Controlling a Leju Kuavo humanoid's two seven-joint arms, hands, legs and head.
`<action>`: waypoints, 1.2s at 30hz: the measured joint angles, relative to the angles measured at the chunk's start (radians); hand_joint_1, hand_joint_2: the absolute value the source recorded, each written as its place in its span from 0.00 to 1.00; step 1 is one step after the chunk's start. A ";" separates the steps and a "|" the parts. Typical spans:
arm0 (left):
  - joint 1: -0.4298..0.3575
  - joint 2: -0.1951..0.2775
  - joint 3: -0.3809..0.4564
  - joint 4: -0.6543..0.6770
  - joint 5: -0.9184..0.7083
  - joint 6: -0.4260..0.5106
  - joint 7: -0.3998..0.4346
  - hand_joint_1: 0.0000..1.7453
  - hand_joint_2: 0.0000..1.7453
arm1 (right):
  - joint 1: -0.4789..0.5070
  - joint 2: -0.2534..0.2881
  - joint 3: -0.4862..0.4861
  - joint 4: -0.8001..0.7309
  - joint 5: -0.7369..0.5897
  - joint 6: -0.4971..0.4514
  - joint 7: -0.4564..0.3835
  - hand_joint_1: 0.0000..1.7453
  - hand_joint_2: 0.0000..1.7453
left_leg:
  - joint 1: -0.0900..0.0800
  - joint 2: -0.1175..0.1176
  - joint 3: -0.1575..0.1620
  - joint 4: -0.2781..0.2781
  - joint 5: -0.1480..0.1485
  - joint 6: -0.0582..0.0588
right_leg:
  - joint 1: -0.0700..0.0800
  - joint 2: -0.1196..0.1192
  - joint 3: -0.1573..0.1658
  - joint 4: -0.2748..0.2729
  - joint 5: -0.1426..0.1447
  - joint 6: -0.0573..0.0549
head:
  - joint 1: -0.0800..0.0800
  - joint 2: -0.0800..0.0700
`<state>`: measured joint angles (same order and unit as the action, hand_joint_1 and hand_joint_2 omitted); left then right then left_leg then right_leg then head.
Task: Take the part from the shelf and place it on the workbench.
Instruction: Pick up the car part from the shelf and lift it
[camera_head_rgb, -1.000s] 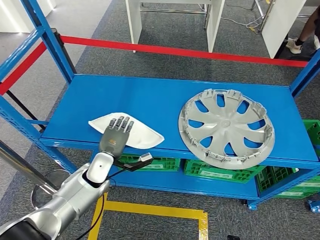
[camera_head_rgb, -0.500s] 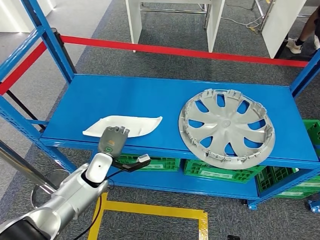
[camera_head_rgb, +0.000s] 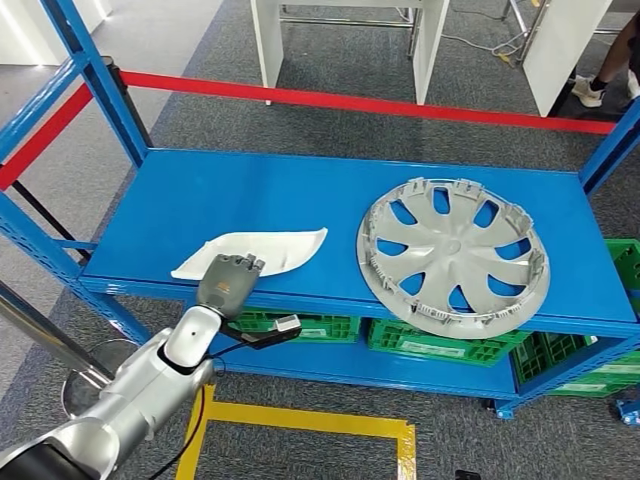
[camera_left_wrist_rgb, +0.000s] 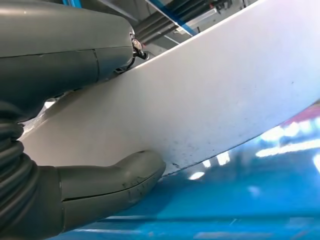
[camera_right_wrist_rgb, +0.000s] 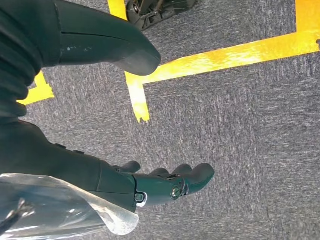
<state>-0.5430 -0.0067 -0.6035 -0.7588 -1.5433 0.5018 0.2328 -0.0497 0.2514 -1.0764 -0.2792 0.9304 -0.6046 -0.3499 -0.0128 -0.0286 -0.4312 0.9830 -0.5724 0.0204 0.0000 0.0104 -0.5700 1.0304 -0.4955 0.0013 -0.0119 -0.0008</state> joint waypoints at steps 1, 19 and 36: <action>0.022 -0.003 0.021 -0.036 0.016 0.009 -0.032 1.00 1.00 | 0.000 0.000 -0.002 0.000 -0.003 0.000 -0.001 0.00 1.00 | 0.000 0.000 0.000 0.000 0.000 0.000 | 0.000 0.000 0.000 0.000 0.000 0.000 | 0.000 0.000; 0.176 -0.020 0.161 -0.339 0.178 0.025 -0.187 1.00 1.00 | 0.000 0.000 -0.022 0.000 -0.013 -0.002 -0.003 0.00 1.00 | 0.000 0.001 -0.002 0.000 -0.001 0.000 | 0.000 0.001 0.000 0.000 0.000 0.000 | 0.000 0.000; 0.706 -0.089 0.277 -1.027 1.080 0.022 -0.790 1.00 1.00 | 0.002 0.024 -0.079 -0.001 -0.056 -0.028 -0.022 0.00 1.00 | 0.008 0.009 0.009 -0.038 0.032 0.022 | -0.001 0.000 -0.019 0.019 -0.017 0.026 | 0.006 0.000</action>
<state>0.1627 -0.0957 -0.3266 -1.7858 -0.4635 0.5238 -0.5570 -0.0478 0.2757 -1.1551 -0.2802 0.8744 -0.6324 -0.3723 -0.0044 -0.0196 -0.4220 0.9448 -0.5406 0.0419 -0.0009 0.0104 -0.5890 1.0492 -0.5122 0.0274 -0.0061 -0.0008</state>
